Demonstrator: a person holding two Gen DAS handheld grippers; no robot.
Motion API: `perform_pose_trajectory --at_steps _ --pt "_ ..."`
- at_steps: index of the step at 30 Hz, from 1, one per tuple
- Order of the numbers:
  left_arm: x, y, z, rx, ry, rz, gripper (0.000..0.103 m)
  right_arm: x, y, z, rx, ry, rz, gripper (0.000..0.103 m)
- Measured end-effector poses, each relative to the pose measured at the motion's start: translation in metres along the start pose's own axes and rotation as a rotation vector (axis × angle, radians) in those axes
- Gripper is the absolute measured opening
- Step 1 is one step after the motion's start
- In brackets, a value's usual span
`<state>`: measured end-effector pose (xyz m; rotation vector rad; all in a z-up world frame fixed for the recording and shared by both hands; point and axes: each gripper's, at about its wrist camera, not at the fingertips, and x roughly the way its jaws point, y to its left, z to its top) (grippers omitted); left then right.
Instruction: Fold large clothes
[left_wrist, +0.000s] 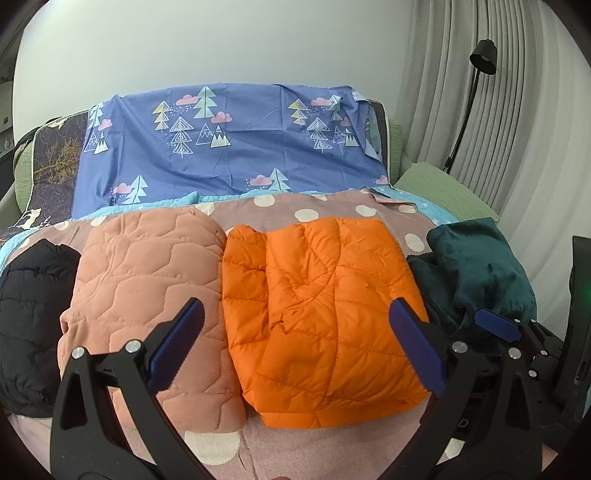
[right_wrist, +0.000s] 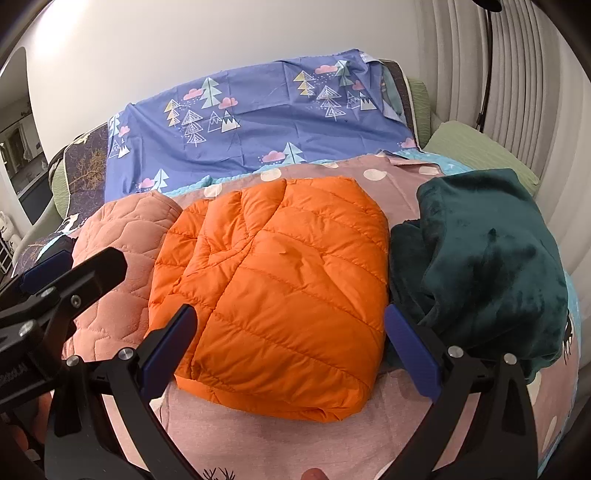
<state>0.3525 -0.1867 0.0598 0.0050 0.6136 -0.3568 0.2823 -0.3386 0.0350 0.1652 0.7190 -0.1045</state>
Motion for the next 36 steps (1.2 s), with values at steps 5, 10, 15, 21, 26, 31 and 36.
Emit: perform_pose_trajectory --at_steps 5,10,15,21,26,31,36 --pt "0.0002 0.0010 0.0004 0.001 0.002 0.001 0.101 0.0005 0.0024 -0.0004 -0.004 0.002 0.003 0.101" --pt "0.0007 0.0014 0.0010 0.002 0.004 -0.001 0.101 0.0003 0.0033 -0.0008 -0.001 -0.001 0.004 0.101" --pt "0.0013 0.0011 0.0007 0.005 0.006 0.000 0.101 0.0009 0.0027 -0.0006 -0.001 0.000 0.003 0.101" --pt "0.0037 0.0004 -0.0010 0.009 0.009 0.002 0.101 -0.0002 0.0034 -0.0015 0.001 -0.001 0.004 0.101" --pt "0.0031 -0.0003 -0.0019 0.006 0.008 -0.003 0.101 -0.0010 0.0035 -0.0020 0.001 0.002 0.001 0.101" --pt "0.0035 -0.0016 -0.0025 0.013 0.014 -0.005 0.101 -0.0022 0.0038 -0.0019 0.000 0.004 0.001 0.101" --pt "0.0033 -0.0003 -0.0019 0.006 0.021 -0.011 0.101 -0.0018 0.0026 -0.0016 0.001 0.004 0.001 0.101"
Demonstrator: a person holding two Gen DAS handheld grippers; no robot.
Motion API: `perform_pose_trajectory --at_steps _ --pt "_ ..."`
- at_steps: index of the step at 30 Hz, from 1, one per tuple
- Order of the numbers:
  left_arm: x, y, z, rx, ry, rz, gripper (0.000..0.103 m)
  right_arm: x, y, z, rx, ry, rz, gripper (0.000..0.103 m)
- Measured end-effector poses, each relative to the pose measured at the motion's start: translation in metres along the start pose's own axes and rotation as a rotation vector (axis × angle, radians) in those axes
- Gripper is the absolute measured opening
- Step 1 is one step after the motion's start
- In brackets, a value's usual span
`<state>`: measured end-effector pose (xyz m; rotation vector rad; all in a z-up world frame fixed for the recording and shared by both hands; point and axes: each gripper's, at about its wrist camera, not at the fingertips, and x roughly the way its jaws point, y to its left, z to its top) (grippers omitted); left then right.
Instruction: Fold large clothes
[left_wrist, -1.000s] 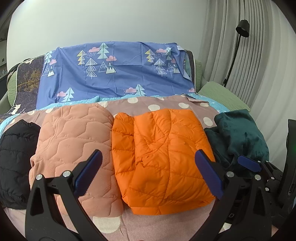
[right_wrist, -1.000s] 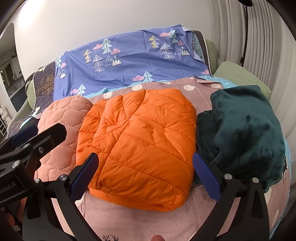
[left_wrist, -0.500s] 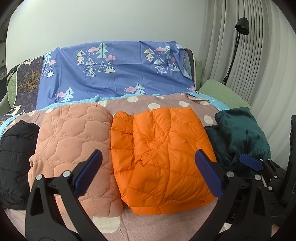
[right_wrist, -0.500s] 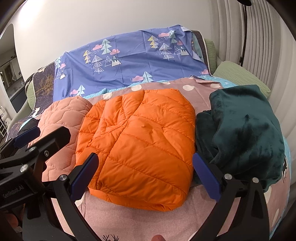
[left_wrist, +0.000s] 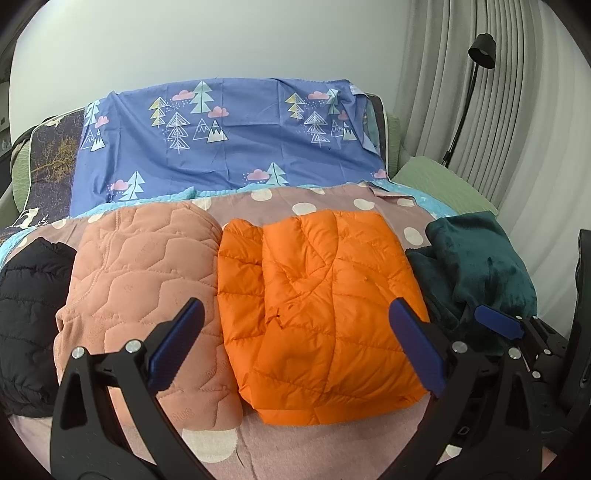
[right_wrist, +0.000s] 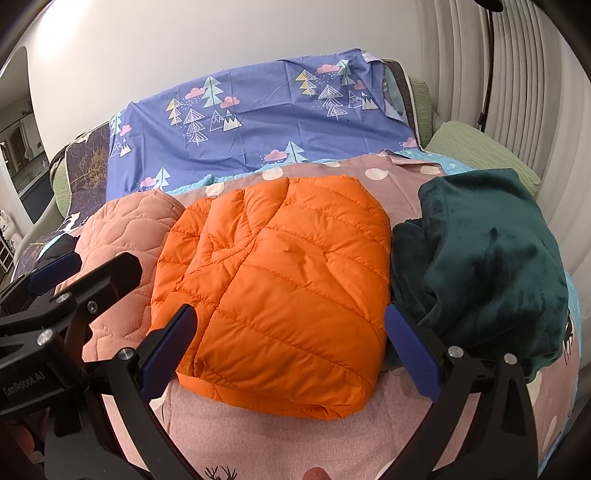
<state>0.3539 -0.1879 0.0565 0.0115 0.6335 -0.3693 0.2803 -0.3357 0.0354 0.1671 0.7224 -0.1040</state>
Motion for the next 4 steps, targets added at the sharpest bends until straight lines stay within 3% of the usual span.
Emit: perform_pose_trajectory --at_steps 4 --pt "0.0011 0.0022 0.0017 -0.004 0.004 0.001 0.101 0.0002 -0.0005 0.0001 0.000 0.000 0.000 0.101"
